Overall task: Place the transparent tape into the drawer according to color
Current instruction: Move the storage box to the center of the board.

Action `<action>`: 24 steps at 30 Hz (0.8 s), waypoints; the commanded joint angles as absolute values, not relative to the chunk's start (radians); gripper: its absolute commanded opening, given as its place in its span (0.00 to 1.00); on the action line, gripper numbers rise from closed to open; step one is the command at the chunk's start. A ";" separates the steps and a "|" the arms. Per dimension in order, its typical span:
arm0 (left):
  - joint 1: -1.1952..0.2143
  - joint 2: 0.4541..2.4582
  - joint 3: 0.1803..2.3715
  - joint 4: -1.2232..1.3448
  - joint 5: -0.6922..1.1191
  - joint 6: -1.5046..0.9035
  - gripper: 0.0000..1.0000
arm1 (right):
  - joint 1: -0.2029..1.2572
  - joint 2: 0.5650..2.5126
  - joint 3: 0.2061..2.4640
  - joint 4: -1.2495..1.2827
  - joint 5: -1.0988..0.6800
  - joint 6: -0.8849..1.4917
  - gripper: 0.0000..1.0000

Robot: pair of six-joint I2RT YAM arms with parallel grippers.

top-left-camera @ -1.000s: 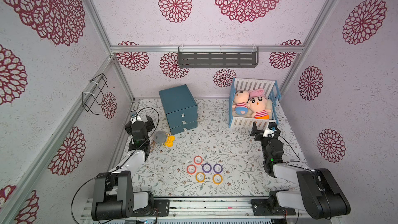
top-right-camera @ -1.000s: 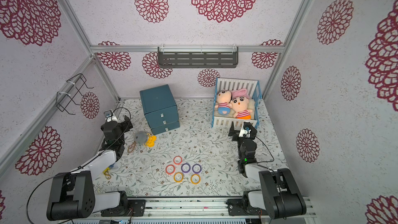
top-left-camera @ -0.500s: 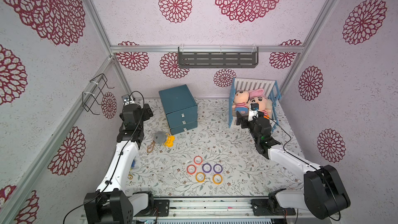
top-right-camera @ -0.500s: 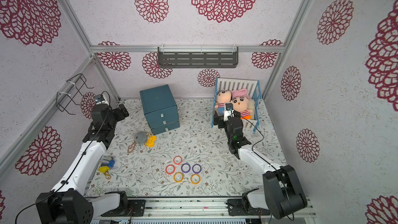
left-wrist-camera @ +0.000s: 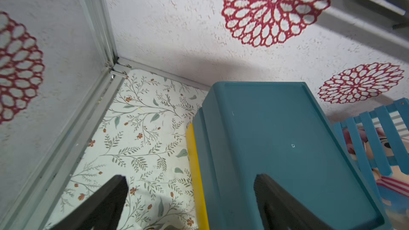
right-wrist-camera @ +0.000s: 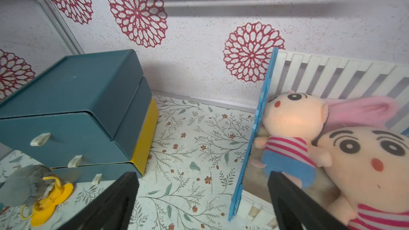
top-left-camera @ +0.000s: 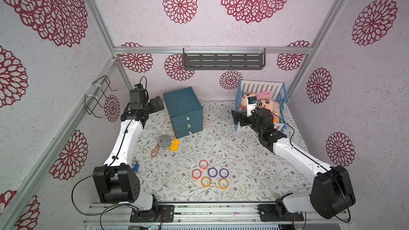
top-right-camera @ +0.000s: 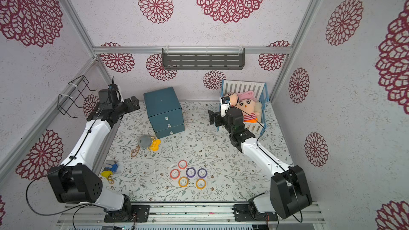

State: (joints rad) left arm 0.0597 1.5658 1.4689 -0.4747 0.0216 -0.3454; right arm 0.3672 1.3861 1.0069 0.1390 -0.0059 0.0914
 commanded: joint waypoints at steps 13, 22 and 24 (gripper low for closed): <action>0.053 1.774 1.616 -0.495 0.280 -0.407 0.95 | 0.369 1.332 1.025 0.068 -0.012 0.115 0.99; 0.008 1.829 1.635 -0.514 0.302 -0.403 0.85 | 0.369 1.326 1.013 0.066 -0.006 0.121 0.99; -0.002 1.837 1.638 -0.515 0.306 -0.401 0.82 | 0.370 1.323 1.011 0.065 -0.003 0.122 0.99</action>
